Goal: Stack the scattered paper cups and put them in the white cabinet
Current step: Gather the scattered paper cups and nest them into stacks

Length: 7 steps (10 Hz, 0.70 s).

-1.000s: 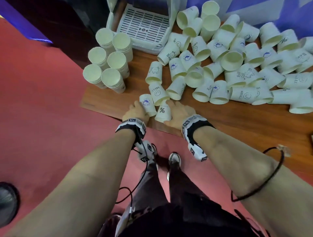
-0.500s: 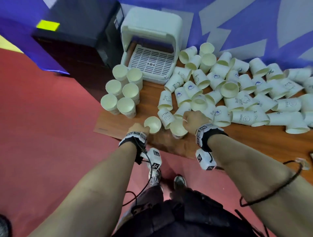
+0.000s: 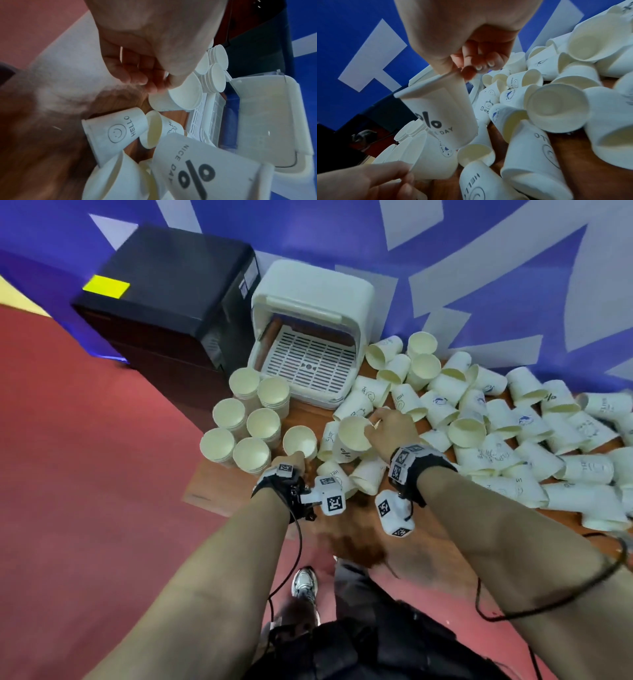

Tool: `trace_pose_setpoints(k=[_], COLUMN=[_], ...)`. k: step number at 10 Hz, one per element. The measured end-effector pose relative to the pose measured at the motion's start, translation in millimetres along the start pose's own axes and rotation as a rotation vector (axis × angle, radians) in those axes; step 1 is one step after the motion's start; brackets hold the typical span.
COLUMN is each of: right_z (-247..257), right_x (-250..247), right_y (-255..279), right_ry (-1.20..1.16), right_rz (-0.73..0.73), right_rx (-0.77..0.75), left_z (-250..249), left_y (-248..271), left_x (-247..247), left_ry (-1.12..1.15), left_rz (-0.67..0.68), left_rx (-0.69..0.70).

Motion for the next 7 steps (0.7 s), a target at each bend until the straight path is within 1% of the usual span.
trace_pose_setpoints(k=[1, 2, 3, 4, 5, 6, 7], right_z=[6, 9, 13, 21, 29, 44, 60], right_x=[4, 6, 9, 15, 22, 30, 37], right_y=[-33, -65, -86, -107, -118, -125, -126], right_ry=[-0.05, -0.049, -0.051, -0.105, -0.147, -0.219, -0.286], right_rz=[0.054, 0.077, 0.1, 0.131, 0.146, 0.168, 0.212], right_rx=[-0.035, -0.036, -0.05, -0.069, -0.085, -0.102, -0.108], left_z=[-23, -39, -51, -51, -53, -56, -51], left_y=[3, 2, 1, -13, -23, -31, -39], left_x=[-1, 9, 14, 19, 22, 23, 23], left_ry=[-0.386, -0.044, 0.137, 0.22, 0.286, 0.398, 0.496], left_rz=[-0.087, -0.11, -0.2, -0.223, -0.228, -0.227, -0.276], left_rx=[0.049, 0.019, -0.083, -0.134, -0.156, -0.112, -0.107])
Point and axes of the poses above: each hand's wrist, its own y-axis away from the middle knuckle, its own x-axis out of the palm, z = x × y, the point moved 4 cm from there along -y, towards the middle knuckle, and after that the axes turned 7 degrees about -z, right-handed, at the moved point
